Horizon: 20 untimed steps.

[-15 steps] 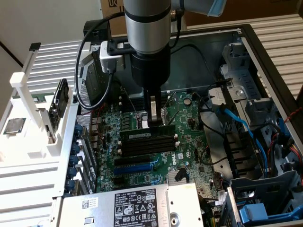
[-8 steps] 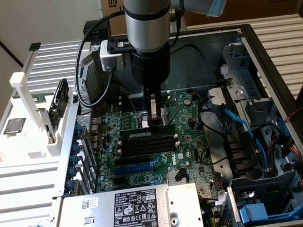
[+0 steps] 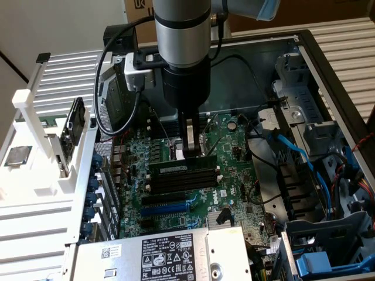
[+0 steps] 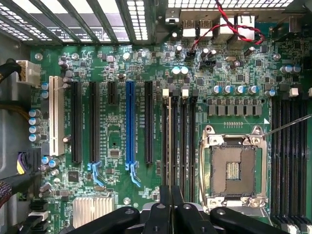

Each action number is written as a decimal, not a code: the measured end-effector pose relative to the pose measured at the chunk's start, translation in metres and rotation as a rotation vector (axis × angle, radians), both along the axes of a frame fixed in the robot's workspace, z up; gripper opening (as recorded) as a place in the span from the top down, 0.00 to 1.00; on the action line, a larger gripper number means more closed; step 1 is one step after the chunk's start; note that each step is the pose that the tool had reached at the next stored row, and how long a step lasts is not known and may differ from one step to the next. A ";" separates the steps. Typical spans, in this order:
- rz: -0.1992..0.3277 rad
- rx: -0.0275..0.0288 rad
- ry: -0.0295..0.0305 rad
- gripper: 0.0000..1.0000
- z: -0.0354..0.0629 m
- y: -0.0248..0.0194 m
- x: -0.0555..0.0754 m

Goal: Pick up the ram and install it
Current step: 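Pick up the ram and move it above insertion slot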

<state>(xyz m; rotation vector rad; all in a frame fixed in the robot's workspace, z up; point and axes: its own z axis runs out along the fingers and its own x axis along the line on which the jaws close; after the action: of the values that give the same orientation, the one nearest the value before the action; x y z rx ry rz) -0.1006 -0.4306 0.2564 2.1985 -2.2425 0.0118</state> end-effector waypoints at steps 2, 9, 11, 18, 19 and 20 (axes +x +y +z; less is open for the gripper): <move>0.004 0.0001 -0.0003 0.88 -0.0006 0.0000 0.000; 0.010 0.0001 -0.0003 0.88 -0.0015 0.0000 0.000; 0.005 0.0001 -0.0003 0.88 -0.0015 0.0000 0.000; -0.009 0.0002 -0.0004 0.88 -0.0020 0.0000 0.000; -0.009 0.0004 -0.0005 0.88 -0.0024 0.0000 0.000; -0.009 0.0002 -0.0004 0.88 -0.0026 0.0000 0.000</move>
<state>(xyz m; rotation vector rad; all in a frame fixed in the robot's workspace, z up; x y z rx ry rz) -0.1006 -0.4306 0.2538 2.1891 -2.2522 0.0120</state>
